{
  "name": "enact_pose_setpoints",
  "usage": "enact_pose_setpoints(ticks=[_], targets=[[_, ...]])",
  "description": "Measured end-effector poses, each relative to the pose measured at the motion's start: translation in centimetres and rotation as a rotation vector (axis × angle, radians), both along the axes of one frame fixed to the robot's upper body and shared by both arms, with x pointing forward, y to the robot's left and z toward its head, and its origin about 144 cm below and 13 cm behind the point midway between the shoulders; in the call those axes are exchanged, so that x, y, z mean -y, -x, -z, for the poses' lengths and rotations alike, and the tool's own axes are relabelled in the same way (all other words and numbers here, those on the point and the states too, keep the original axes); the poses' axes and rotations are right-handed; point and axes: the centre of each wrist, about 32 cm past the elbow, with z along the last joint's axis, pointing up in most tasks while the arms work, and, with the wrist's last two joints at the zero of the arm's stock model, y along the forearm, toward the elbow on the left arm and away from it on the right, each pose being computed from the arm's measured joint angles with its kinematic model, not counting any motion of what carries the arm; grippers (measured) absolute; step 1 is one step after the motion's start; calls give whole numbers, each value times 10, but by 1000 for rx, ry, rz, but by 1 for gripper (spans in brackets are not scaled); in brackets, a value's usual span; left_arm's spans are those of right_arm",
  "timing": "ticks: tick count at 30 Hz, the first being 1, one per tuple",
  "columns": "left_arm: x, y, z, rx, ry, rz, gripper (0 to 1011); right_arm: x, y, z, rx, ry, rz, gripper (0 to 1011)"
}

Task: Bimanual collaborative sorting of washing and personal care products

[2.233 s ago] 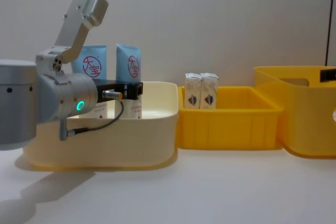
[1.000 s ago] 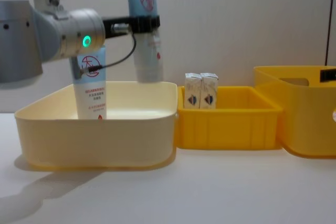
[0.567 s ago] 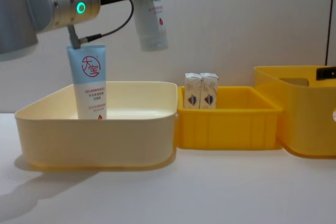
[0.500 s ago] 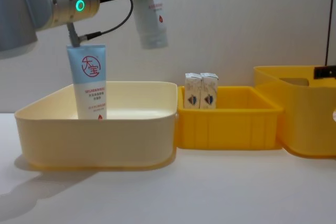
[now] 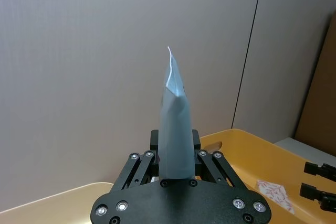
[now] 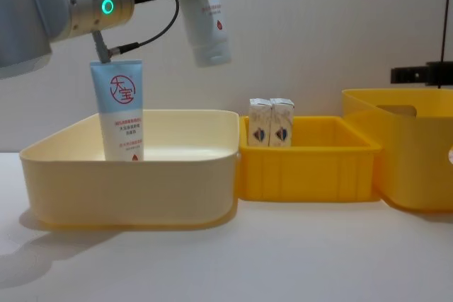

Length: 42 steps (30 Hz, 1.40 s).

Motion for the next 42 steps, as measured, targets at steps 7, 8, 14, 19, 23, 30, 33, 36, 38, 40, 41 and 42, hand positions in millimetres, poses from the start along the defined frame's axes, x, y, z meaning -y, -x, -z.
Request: enact_pose_setpoints(ticks=[7,8,14,19,23,30,33,36,38,40,41,42], targets=[[0,-7,5,-35,18,25,291,-4,2,-4,47,12,-102,1001],[0,-7,5,-40,21,30,291,-5,3,-5,58,15,-125,1001],[-1,-11,8,-67,34,57,292,-8,3,-9,97,25,-207,1001],[1,-14,9,-83,39,88,292,-10,1,-10,117,35,-272,1001],[2,-15,8,-88,35,113,292,-14,-1,-8,112,46,-299,1001],[2,-13,3,-81,14,150,292,-24,-7,-4,100,61,-342,1001],[3,-10,-1,-64,-3,170,292,-33,-12,-1,92,62,-382,1001],[3,-8,-4,-51,-17,180,291,-38,-15,1,86,62,-408,1001],[4,-5,-7,-34,-35,191,292,-44,-19,3,80,61,-434,1001],[5,-3,-10,-22,-48,199,292,-51,-22,4,74,61,-459,1001],[6,-1,-12,-13,-59,205,291,-51,-22,4,74,61,-459,1001],[7,-1,-13,-9,-65,208,292,-55,-24,5,73,61,-473,1001]])
